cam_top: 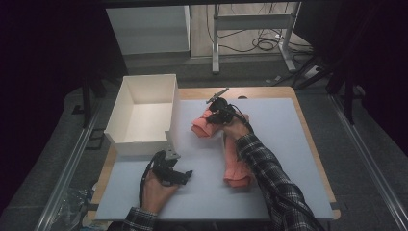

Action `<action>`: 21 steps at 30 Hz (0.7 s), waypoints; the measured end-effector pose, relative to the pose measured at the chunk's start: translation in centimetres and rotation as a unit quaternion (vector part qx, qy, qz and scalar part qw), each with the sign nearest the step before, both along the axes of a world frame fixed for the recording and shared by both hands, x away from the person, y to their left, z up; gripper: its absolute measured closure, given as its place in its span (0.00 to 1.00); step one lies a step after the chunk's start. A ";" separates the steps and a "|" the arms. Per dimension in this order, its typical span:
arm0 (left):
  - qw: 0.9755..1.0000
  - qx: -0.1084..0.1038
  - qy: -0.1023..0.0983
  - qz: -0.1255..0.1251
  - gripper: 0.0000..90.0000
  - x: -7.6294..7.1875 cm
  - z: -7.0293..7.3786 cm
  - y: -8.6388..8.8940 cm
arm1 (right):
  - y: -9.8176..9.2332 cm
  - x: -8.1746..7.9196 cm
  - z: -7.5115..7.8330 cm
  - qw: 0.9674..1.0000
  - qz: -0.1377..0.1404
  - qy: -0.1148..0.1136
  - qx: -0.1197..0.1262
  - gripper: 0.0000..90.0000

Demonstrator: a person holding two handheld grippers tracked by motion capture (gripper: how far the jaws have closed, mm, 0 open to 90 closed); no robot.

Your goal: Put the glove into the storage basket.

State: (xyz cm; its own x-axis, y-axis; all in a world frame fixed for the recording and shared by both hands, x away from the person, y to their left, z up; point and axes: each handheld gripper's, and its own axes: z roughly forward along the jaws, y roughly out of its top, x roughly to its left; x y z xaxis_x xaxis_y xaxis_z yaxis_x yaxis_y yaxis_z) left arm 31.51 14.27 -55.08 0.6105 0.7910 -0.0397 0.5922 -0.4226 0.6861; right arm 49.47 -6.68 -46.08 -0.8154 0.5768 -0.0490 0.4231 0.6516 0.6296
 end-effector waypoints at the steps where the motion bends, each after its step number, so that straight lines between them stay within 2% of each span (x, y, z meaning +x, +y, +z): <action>1: 1.000 0.000 0.000 0.000 0.00 0.0 0.0 0.0 | -0.1 -0.2 0.4 1.000 0.002 -0.003 0.004 0.94; 7: 1.000 0.000 -0.001 0.000 0.00 0.0 0.0 0.0 | -0.4 -0.8 1.6 1.000 0.014 -0.018 0.006 0.94; 21: 1.000 0.000 -0.001 0.000 0.00 0.0 0.0 0.0 | -2.3 -3.1 5.5 0.997 0.041 -0.055 0.025 0.94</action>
State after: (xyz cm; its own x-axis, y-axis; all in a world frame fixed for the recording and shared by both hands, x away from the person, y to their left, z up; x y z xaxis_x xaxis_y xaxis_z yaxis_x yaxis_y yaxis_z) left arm 31.52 14.27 -55.09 0.6107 0.7909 -0.0387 0.5908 -0.4226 0.6873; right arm 46.42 -8.96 -40.54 -0.8508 0.5130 -0.1138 0.2961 0.6469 0.7027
